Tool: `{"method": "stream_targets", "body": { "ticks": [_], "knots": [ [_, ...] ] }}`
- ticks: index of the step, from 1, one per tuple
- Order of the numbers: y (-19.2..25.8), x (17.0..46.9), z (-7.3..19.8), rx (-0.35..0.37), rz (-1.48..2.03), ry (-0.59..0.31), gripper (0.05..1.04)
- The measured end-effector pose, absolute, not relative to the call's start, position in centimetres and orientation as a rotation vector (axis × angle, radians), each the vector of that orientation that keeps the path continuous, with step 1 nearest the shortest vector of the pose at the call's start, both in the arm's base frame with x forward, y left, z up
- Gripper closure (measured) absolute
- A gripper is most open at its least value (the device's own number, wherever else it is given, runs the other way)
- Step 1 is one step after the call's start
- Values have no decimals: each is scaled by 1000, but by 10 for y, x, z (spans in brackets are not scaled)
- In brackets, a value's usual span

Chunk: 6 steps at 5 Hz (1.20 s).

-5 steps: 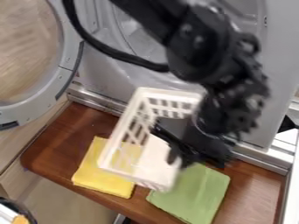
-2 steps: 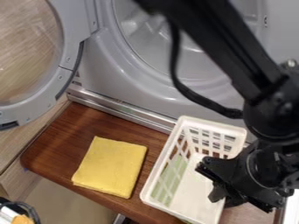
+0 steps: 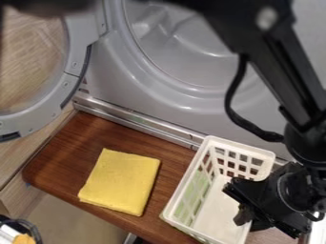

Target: Pick the white basket and put it on top of the green cloth

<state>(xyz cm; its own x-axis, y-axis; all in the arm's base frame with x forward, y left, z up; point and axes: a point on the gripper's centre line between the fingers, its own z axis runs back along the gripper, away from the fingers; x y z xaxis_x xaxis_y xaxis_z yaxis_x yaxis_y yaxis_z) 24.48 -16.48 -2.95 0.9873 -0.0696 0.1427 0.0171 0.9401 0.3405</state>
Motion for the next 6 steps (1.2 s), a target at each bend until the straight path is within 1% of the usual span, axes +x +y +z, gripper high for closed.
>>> {"method": "stream_targets", "body": {
  "ticks": [1,2,3,4,5,6],
  "knots": [
    [-155,245,-32,339,-27,-175,967],
    [-147,245,-16,226,-8,-237,784],
    [-140,244,-2,37,-5,-295,496],
    [-141,252,17,-116,-6,-362,195],
    [-136,256,36,-189,-4,-420,75],
    [-120,254,49,-211,31,-454,79]
  ]
}}
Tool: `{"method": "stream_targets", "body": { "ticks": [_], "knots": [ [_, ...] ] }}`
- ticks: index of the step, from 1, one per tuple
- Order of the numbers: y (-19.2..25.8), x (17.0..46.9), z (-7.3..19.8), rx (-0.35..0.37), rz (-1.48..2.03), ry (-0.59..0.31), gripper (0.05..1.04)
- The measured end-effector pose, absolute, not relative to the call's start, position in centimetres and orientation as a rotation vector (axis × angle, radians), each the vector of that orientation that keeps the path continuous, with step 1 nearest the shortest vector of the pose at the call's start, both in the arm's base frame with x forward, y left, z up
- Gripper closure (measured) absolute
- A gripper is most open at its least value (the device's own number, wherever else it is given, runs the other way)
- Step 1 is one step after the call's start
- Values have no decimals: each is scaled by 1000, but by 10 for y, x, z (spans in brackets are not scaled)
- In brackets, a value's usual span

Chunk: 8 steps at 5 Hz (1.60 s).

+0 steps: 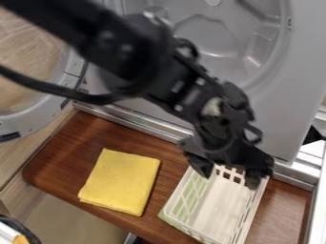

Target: Pick the white basket and put it on top of the green cloth

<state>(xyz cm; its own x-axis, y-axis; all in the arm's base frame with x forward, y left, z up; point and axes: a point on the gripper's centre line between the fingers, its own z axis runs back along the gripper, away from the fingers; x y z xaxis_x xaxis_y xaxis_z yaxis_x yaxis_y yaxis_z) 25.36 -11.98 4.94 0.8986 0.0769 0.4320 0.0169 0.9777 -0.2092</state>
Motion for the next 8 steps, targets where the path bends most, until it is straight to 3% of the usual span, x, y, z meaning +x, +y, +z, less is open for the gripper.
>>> {"method": "stream_targets", "body": {
  "ticks": [2,4,6,7,8],
  "knots": [
    [-70,257,46,30,59,-221,83],
    [-22,247,51,131,63,-51,83],
    [16,258,69,72,170,-87,83],
    [18,274,85,64,168,-155,83],
    [27,275,95,82,192,-134,83]
  ]
}}
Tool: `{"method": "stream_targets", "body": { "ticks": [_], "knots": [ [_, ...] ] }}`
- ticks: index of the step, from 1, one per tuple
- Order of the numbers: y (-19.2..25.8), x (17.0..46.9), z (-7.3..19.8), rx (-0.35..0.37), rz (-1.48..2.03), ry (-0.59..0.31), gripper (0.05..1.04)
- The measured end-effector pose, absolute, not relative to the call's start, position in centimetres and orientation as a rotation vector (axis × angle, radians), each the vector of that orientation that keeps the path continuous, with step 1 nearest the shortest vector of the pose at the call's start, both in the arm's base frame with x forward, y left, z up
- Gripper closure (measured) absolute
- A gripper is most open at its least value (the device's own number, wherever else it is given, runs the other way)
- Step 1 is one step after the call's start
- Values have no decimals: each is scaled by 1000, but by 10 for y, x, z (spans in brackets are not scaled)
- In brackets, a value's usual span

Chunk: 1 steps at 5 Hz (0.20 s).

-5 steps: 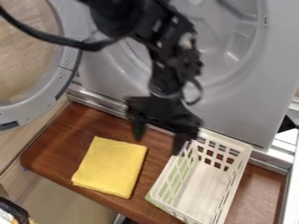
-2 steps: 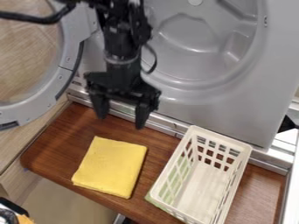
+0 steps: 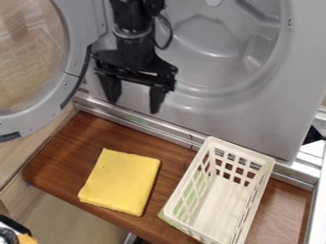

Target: Pick the white basket and put it on top of the green cloth

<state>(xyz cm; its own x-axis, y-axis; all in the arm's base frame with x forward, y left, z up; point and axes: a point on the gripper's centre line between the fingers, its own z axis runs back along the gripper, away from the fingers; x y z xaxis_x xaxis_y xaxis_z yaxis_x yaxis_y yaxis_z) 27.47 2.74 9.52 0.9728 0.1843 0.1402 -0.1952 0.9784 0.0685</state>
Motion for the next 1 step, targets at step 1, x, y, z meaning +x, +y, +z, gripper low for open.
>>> {"method": "stream_targets", "body": {
  "ticks": [1],
  "knots": [
    [36,273,107,107,242,-147,83]
  ]
}}
